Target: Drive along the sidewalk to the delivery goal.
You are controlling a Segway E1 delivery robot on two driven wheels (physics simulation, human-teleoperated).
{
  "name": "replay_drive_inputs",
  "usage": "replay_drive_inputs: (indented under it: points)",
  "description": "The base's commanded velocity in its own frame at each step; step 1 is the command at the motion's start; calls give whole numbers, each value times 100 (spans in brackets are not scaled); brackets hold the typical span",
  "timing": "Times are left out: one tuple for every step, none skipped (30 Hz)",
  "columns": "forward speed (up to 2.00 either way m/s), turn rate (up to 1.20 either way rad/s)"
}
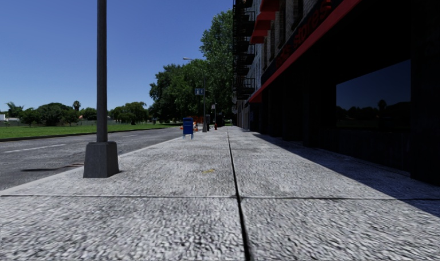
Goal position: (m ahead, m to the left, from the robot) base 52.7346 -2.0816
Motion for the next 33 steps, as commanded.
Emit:
replay_drive_inputs:
  points:
    - [199, 0]
    - [199, 0]
    - [199, 0]
    - [199, 0]
    - [199, 0]
    - [199, 0]
    - [199, 0]
    - [199, 0]
    - [199, 0]
    - [199, 0]
    - [199, 0]
    - [199, 0]
    - [199, 0]
    - [199, 0]
    - [199, 0]
    - [199, 0]
    - [199, 0]
    - [199, 0]
    - [199, 0]
    - [199, 0]
    - [199, 0]
    - [200, 0]
    - [200, 0]
    - [200, 0]
    - [200, 0]
    - [200, 0]
    - [200, 0]
    - [200, 0]
    - [200, 0]
    - [200, 0]
    - [200, 0]
    - [200, 0]
    - [200, 0]
